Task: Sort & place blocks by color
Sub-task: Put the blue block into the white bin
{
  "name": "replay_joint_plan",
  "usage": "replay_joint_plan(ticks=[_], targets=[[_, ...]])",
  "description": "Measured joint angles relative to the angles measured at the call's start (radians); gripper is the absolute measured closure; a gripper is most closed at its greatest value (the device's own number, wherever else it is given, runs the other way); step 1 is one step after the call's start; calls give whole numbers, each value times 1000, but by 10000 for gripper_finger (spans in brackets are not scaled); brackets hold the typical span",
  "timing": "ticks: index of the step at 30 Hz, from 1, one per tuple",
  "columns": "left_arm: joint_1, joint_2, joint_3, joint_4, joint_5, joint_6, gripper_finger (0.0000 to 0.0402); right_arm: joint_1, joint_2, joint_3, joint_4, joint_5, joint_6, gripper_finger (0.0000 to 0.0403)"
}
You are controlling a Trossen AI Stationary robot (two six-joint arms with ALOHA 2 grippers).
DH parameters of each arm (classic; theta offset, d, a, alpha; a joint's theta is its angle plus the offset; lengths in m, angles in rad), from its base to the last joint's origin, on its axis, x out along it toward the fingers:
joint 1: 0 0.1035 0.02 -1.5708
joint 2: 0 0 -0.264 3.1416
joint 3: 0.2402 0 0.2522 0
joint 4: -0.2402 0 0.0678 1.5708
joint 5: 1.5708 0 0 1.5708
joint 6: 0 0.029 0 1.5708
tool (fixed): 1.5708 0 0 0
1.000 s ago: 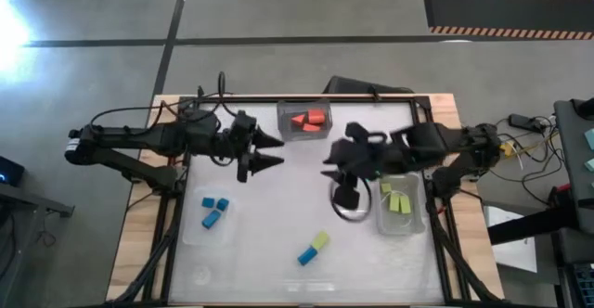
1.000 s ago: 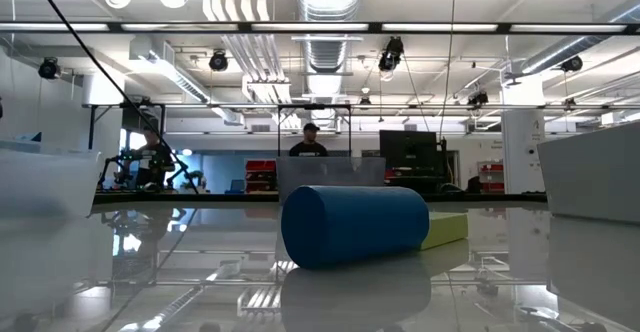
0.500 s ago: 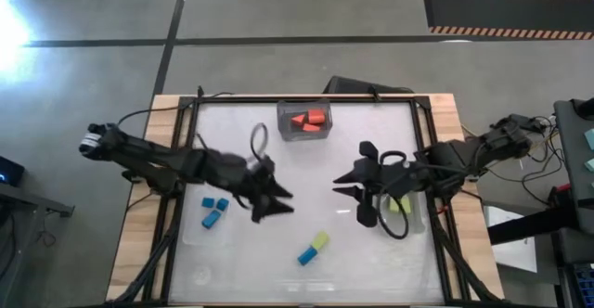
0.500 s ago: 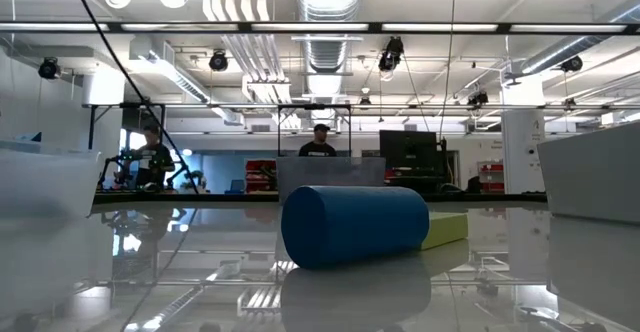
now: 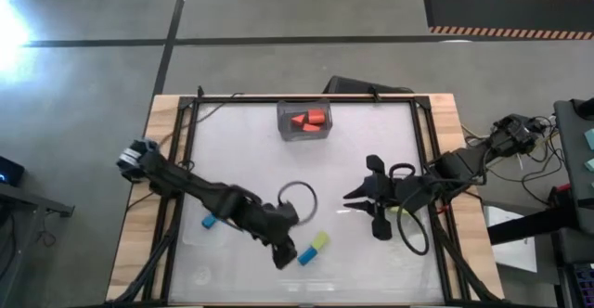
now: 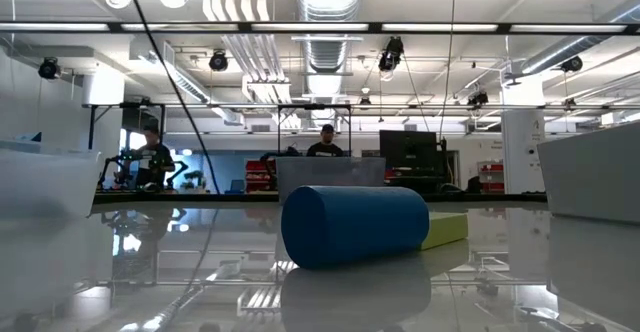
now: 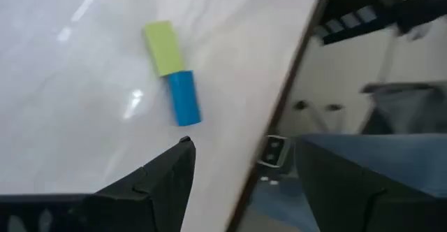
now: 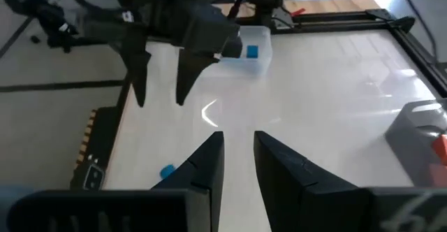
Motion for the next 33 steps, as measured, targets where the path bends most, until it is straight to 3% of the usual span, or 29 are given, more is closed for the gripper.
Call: replay_joint_plan(ticks=[3, 9, 21, 33], targets=[[-24, 86, 85, -78, -35, 24, 174, 27, 0, -17, 6, 0, 1, 335], [-56, 192, 165, -83, -136, 85, 174, 84, -1, -78, 102, 0, 10, 335], [-99, 296, 155, -31, -212, 98, 174, 146, -2, -166, 205, 53, 20, 335], [-123, 312, 105, -26, -325, 81, 174, 175, -2, -169, 216, 79, 54, 335]])
